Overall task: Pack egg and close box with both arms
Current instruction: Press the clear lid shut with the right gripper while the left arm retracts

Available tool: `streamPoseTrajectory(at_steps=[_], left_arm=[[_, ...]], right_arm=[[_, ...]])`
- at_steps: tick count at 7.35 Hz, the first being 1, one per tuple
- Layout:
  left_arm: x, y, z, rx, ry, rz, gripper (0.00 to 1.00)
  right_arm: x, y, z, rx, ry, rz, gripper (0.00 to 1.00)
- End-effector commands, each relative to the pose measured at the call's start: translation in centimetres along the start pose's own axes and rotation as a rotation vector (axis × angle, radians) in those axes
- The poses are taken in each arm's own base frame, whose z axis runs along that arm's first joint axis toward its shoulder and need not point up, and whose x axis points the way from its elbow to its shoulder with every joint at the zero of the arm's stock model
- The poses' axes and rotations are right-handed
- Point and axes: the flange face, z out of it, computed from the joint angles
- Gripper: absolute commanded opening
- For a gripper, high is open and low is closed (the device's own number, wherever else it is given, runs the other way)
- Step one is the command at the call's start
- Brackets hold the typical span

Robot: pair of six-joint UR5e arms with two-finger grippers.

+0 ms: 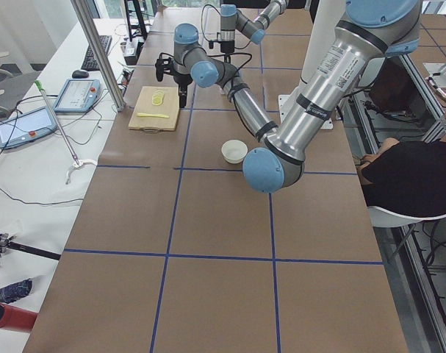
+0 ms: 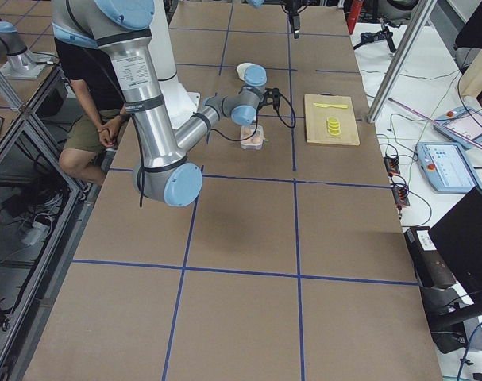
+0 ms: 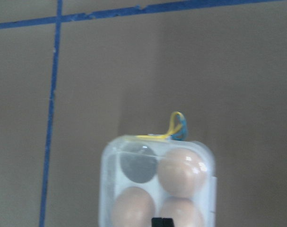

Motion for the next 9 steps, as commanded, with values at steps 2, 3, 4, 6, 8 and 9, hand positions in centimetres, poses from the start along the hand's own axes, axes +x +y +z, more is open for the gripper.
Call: streamPoseTrajectory(at_steps=[2,3,4,6,8,9], left_arm=[[-2.9,0.2,0.9,-0.012,-0.032,0.068,1.00],[-5.3,-0.5,0.5,-0.002,-0.053,0.102,1.00],[-8.1,-1.0,-0.2,0.006,-0.076,0.151,1.00],[-16.2,-3.6,-3.2,0.042,-0.148,0.253,1.00],[-25.8,-5.9,-6.0,0.036,-0.240,0.392,1.00],[-31.4,-7.3,-7.3,0.016,-0.274,0.435,1.00]], right_arm=[[-4.1,-2.1,-2.4,0.057,0.019,0.082,1.00],[-2.6,-4.7,-5.1,0.093,0.089,0.147,1.00],[0.5,-7.0,-7.2,0.125,0.173,0.179,1.00],[7.7,-9.4,-12.2,0.112,0.331,0.057,1.00],[16.2,-9.5,-16.8,0.049,0.453,-0.067,1.00],[21.4,-9.8,-19.7,0.032,0.473,-0.088,1.00]])
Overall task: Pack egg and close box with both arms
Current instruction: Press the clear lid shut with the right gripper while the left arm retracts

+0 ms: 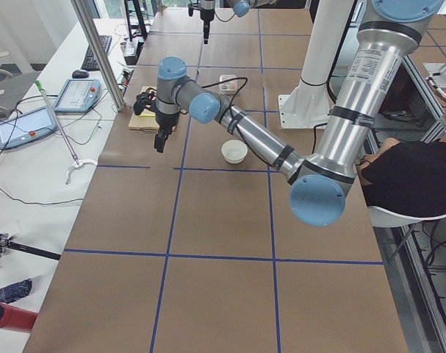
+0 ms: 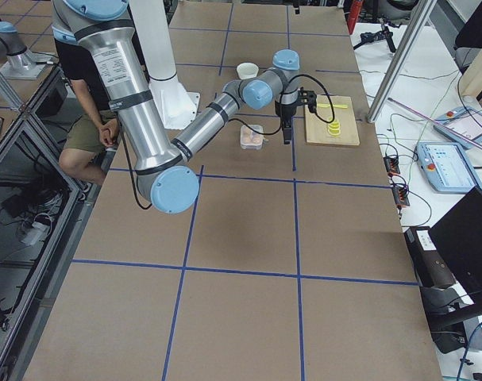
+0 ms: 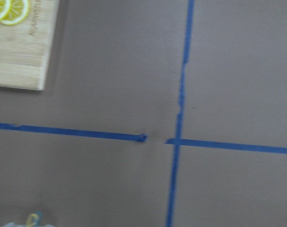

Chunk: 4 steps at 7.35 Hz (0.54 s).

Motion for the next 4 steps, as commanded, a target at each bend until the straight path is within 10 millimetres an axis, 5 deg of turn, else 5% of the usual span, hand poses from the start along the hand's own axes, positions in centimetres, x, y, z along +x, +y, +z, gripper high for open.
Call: streamPoseTrajectory(at_steps=[1,3,4], left_arm=[[-11.9,2.6,0.7,-0.062,-0.029,0.115,1.00],[-19.8,8.0,2.5,-0.132,-0.034,0.185,1.00],[-21.5,10.1,3.1,-0.153,-0.035,0.201,1.00]], right_arm=[[12.9,0.4,-1.2,-0.056,0.002,-0.064,1.00],[25.0,1.6,-1.2,-0.089,-0.019,-0.102,1.00],[30.0,2.0,-0.9,-0.103,-0.022,-0.094,1.00]])
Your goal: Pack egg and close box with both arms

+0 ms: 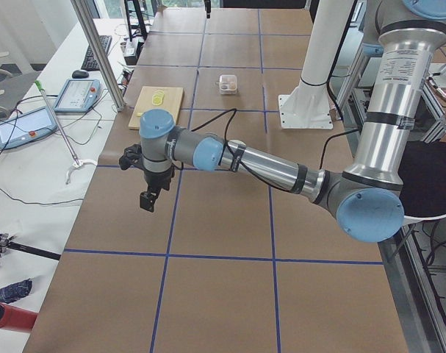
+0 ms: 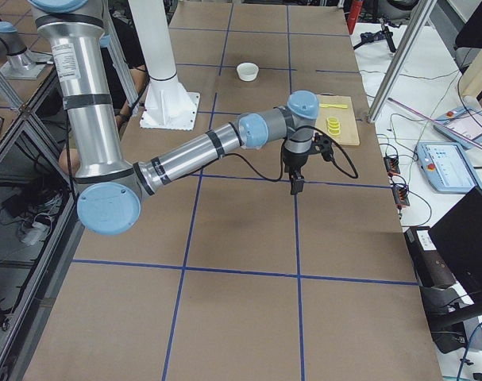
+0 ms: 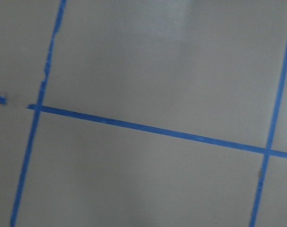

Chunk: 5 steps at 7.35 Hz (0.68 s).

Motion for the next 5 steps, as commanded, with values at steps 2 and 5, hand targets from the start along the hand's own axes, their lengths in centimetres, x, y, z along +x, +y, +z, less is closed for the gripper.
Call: streamPoseTrajectory(at_steps=[2,5], left_arm=[[-4.4,6.1,1.5,-0.048,-0.001,-0.012,1.00],[-5.4,9.7,3.4,-0.092,0.010,-0.060,1.00]], right_arm=[[13.9,3.1,2.0,-0.048,-0.077,0.006,1.00],[15.9,4.3,2.3,-0.052,-0.074,0.025,1.00]])
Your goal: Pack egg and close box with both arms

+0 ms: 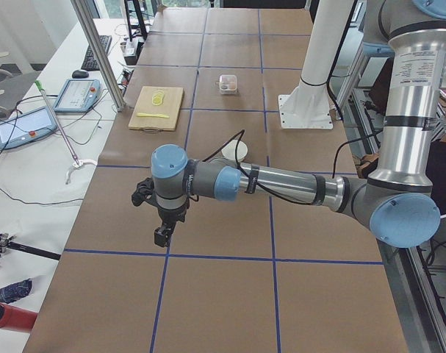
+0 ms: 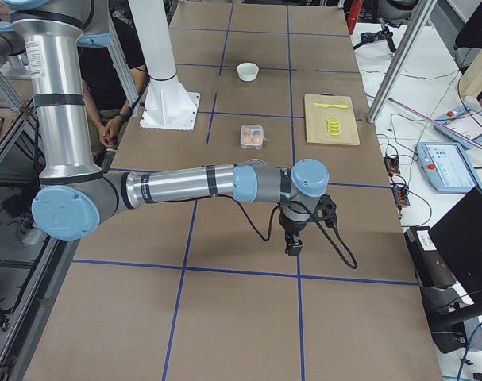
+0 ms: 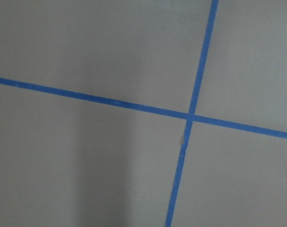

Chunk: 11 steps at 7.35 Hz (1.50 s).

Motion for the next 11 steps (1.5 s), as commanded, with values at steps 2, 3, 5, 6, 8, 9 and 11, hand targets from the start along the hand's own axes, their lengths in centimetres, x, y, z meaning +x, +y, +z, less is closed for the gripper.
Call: streamPoseTrajectory(at_steps=[2,3,5,6,8,9,11], left_arm=[[-0.5,1.3,1.0,-0.019,0.005,-0.024,1.00],[-0.6,1.6,1.2,-0.024,0.004,-0.028,1.00],[-0.5,1.6,1.1,-0.023,0.006,-0.027,1.00],[-0.5,1.5,1.1,-0.023,0.006,-0.027,1.00],[-0.5,1.4,1.0,-0.022,0.006,-0.028,1.00],[-0.4,1.3,1.0,-0.021,0.005,-0.027,1.00],[0.3,0.8,-0.1,0.001,0.000,-0.204,1.00]], right_arm=[[1.1,0.7,0.4,-0.010,0.010,0.012,1.00],[3.6,1.6,2.0,-0.042,0.014,0.065,1.00],[6.4,3.0,3.5,-0.034,0.007,0.098,1.00],[6.9,3.3,3.0,-0.019,0.004,0.105,1.00],[7.1,3.4,2.4,-0.004,-0.010,0.120,1.00],[6.8,3.1,2.1,0.004,-0.010,0.113,1.00],[6.6,2.8,1.8,0.009,-0.008,0.127,1.00]])
